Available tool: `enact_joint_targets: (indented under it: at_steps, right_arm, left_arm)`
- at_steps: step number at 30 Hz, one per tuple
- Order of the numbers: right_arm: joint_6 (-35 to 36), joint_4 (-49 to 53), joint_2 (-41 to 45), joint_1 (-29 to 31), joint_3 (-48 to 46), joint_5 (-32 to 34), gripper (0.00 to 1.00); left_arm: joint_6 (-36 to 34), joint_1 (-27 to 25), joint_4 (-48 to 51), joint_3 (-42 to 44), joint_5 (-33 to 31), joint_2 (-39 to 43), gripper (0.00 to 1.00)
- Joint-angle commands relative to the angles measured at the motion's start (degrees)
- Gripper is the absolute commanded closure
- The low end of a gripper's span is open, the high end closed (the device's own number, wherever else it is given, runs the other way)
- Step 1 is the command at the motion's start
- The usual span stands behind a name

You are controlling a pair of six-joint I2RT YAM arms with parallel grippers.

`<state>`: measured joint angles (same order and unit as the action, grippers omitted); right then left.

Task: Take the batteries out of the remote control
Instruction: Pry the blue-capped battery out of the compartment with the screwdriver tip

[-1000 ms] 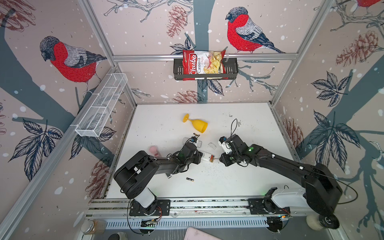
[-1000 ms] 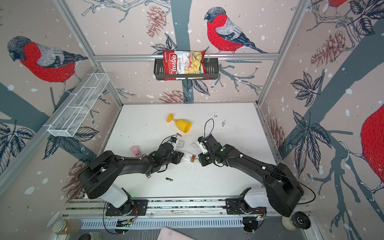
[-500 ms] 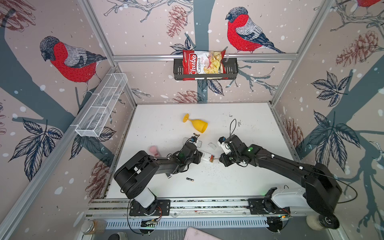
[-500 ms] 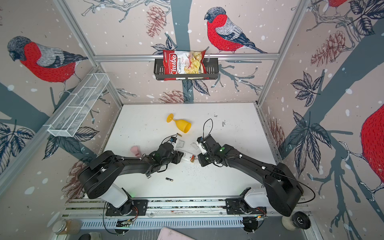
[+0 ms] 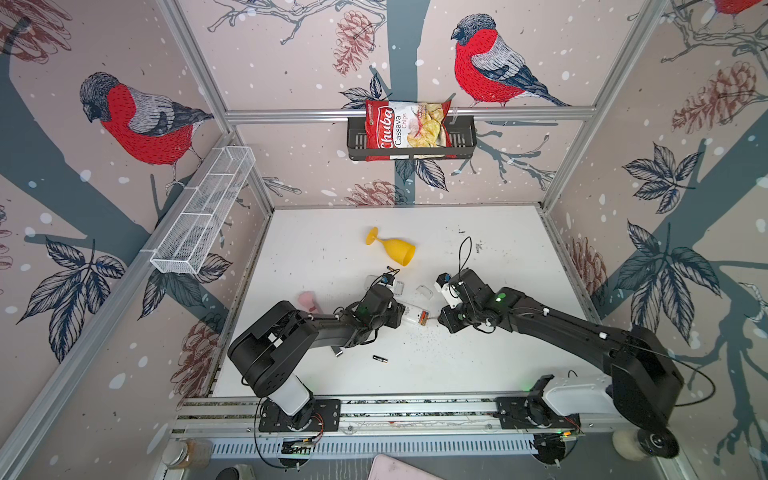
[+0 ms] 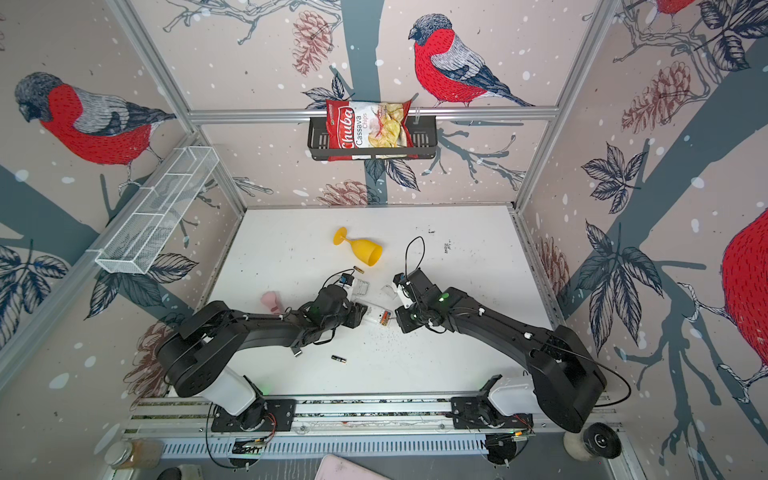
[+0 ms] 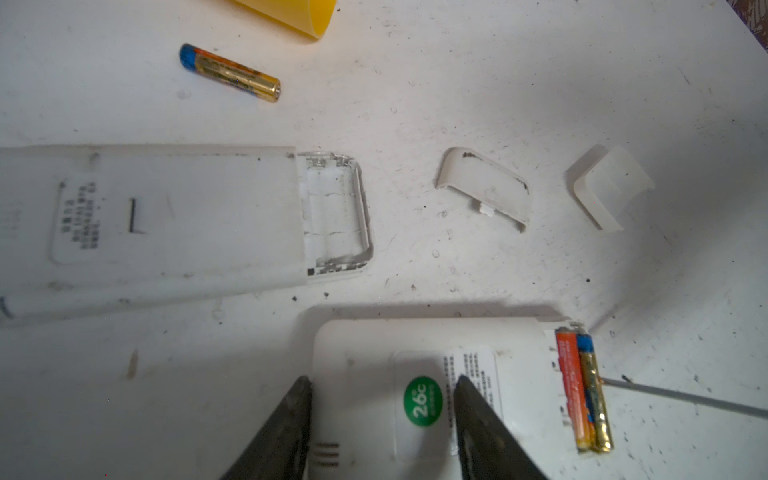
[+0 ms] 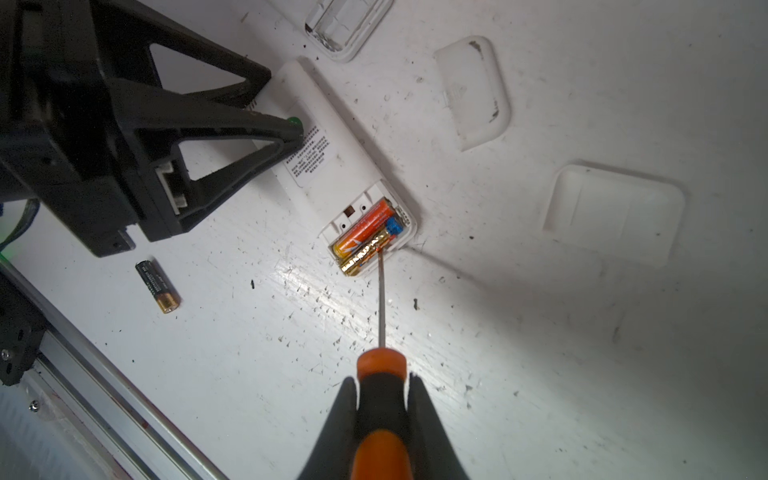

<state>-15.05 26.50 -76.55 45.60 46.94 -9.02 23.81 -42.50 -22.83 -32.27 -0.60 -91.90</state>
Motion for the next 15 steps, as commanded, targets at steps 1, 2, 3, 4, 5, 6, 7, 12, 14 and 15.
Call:
enact_joint_targets:
  at_steps: [1,2,3,4,5,6,7,12,14,15]
  right_arm:
    - [0.77,-4.12,0.25,0.26,0.64,-3.02,1.0]
    - [0.78,-3.85,0.09,0.26,0.65,-3.19,1.0]
    - [0.82,-3.62,0.01,0.27,0.69,-3.28,1.0]
    - [0.75,-3.15,-0.14,0.28,0.79,-3.2,1.0]
    - [0.77,-2.51,-0.26,0.42,1.06,-3.08,1.0]
    - [0.74,-2.07,-0.33,0.52,1.18,-2.83,1.0]
    - [0.67,-1.61,-0.3,0.68,1.3,-2.33,1.0]
    - [0.04,1.37,-1.44,0.64,2.42,1.46,1.0]
    - [-0.22,1.91,-1.33,0.8,2.72,2.18,1.0]
    - [-0.33,2.05,-1.06,0.86,2.87,2.45,1.0]
  left_arm:
    - [0.2,0.04,-1.23,-0.29,4.07,-0.08,0.46]
    - [0.23,0.05,-1.17,-0.34,4.1,-0.04,0.46]
    - [0.18,0.08,-1.12,-0.34,4.05,0.01,0.45]
    - [0.23,0.13,-1.14,-0.31,3.92,-0.04,0.46]
    - [0.22,0.18,-1.12,-0.25,3.95,0.05,0.46]
    - [0.19,0.22,-1.1,-0.25,3.94,0.05,0.46]
    - [0.21,0.23,-1.16,-0.25,3.94,0.1,0.46]
    - [0.21,0.32,-1.17,-0.16,3.77,-0.12,0.46]
    - [0.21,0.31,-1.22,-0.16,3.81,0.0,0.46]
    - [0.21,0.36,-1.24,-0.01,3.79,0.07,0.46]
